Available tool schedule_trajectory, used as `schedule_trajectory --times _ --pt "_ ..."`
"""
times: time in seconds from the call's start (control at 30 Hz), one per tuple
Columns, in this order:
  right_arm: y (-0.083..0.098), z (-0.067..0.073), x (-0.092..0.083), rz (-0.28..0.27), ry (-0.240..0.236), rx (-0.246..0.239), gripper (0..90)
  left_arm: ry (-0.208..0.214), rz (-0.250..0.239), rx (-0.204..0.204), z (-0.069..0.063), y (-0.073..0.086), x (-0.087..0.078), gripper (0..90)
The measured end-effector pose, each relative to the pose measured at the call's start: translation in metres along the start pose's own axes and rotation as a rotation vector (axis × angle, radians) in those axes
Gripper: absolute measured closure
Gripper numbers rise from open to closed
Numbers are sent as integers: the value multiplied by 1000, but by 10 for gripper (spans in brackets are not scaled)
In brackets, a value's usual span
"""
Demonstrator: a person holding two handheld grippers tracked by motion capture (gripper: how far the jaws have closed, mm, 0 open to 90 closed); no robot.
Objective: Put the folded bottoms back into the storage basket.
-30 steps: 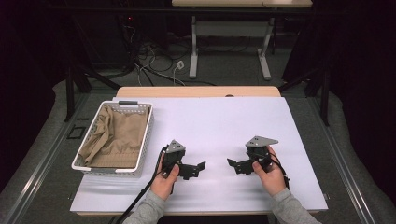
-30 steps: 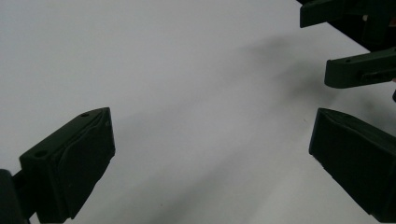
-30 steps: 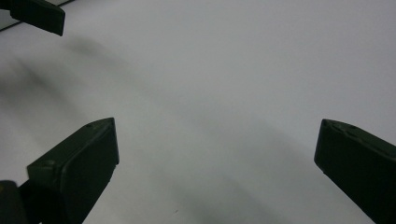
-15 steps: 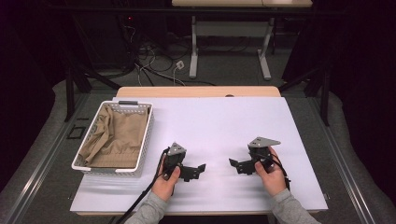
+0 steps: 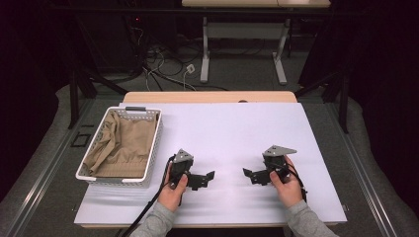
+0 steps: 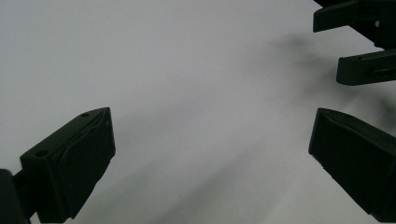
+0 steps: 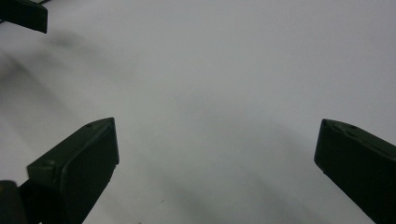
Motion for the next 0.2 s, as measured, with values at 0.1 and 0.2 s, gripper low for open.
schedule_trajectory --times 0.1,0.2 --pt "0 0 0 3 2 8 0 3 -5 -10 1 -1 -2 4" --pt "1 -1 -1 11 1 14 0 4 -8 -24 2 -2 -3 4"
Point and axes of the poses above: each handheld gripper's, and its own axes: x roughly forward along the jaws, y roughly out of its underside, z roughly to its left, the point moved 7 cm from there along x, roughly forward along the jaws, and after that the axes turned 1 degree about -z, right-handed, at the moved point
